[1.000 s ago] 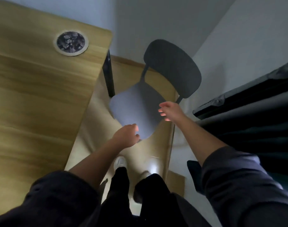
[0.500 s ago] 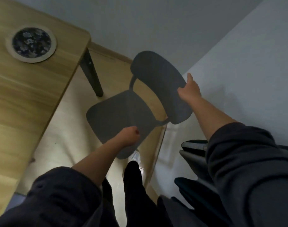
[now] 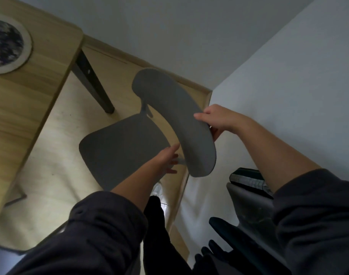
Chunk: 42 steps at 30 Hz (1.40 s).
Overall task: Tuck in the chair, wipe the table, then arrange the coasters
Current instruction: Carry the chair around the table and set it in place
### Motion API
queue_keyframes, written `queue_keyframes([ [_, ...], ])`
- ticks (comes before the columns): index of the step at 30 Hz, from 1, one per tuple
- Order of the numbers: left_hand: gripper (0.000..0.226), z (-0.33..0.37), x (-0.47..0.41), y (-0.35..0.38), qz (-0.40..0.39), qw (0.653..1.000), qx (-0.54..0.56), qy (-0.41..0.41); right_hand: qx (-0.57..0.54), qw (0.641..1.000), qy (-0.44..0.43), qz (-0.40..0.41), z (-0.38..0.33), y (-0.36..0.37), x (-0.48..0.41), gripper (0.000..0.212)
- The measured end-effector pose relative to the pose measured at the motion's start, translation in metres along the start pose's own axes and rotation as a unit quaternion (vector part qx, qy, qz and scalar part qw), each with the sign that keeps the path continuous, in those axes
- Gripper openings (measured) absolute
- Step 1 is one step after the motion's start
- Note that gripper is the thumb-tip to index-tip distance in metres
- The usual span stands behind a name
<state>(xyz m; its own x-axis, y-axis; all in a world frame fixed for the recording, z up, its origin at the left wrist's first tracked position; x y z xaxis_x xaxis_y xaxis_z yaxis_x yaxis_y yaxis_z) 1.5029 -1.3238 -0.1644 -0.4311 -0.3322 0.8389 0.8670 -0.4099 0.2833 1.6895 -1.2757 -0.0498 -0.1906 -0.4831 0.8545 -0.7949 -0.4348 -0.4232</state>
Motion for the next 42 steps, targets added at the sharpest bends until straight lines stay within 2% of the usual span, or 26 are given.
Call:
queue_keyframes([
  [3,0.079,-0.012,0.0,0.007,-0.066,0.994,0.08,-0.043,0.0,0.999,-0.006,-0.039,-0.007,0.007,0.001,0.035],
  [6,0.099,-0.021,0.003,0.011,-0.098,0.983,0.141,-0.063,0.001,1.0,-0.008,-0.029,-0.012,0.012,0.003,0.031],
  [9,0.108,-0.023,0.006,0.011,-0.103,0.975,0.18,-0.075,-0.01,1.0,-0.014,0.001,-0.014,0.019,0.006,0.021],
  [12,0.114,-0.02,0.013,0.01,-0.097,0.981,0.151,-0.076,-0.035,0.999,-0.008,0.012,-0.018,0.028,0.008,0.022],
  [15,0.099,-0.023,0.023,0.004,-0.082,0.987,0.106,-0.084,-0.045,0.999,-0.015,0.005,-0.033,0.04,0.01,0.035],
  [18,0.074,-0.026,0.038,-0.006,-0.074,0.993,0.054,-0.08,-0.116,0.993,-0.013,0.02,-0.05,0.049,0.013,0.046],
  [20,0.064,-0.028,0.047,-0.013,-0.063,0.996,0.026,-0.06,-0.141,0.989,-0.006,0.034,-0.058,0.052,0.016,0.046],
  [22,0.065,-0.031,0.054,-0.021,-0.043,0.998,0.02,-0.041,-0.139,0.989,-0.006,0.047,-0.065,0.057,0.021,0.039],
  [25,0.07,-0.036,0.065,-0.037,-0.016,0.998,0.051,-0.029,-0.148,0.986,-0.008,0.07,-0.078,0.07,0.031,0.034],
  [30,0.029,-0.05,0.087,-0.056,0.042,0.981,0.186,-0.044,-0.175,0.98,-0.008,0.091,-0.099,0.097,0.048,0.033],
  [33,0.038,-0.058,0.098,-0.062,0.035,0.973,0.225,-0.048,-0.18,0.979,0.001,0.094,-0.106,0.114,0.057,0.034],
  [36,0.048,-0.06,0.11,-0.07,0.017,0.982,0.177,-0.071,-0.191,0.977,0.017,0.094,-0.108,0.129,0.065,0.037],
  [39,0.032,-0.06,0.118,-0.078,0.036,0.994,0.093,-0.036,-0.192,0.978,0.033,0.075,-0.114,0.145,0.074,0.039],
  [42,0.034,-0.063,0.122,-0.089,0.067,0.993,0.092,-0.019,-0.186,0.981,0.036,0.047,-0.125,0.163,0.083,0.035],
])
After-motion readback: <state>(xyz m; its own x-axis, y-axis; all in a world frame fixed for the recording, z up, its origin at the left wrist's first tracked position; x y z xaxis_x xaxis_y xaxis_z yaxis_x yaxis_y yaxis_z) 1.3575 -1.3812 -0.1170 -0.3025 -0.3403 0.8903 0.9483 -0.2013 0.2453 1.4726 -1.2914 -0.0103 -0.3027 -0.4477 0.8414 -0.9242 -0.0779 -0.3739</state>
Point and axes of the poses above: each hand's wrist, its own x-axis away from the middle knuckle, its own y-axis out of the palm, z = x × y, the point moved 1 cm from there along -x, towards the middle knuckle, and after that the axes turned 8 degrees about y, right-handed, at the moved point
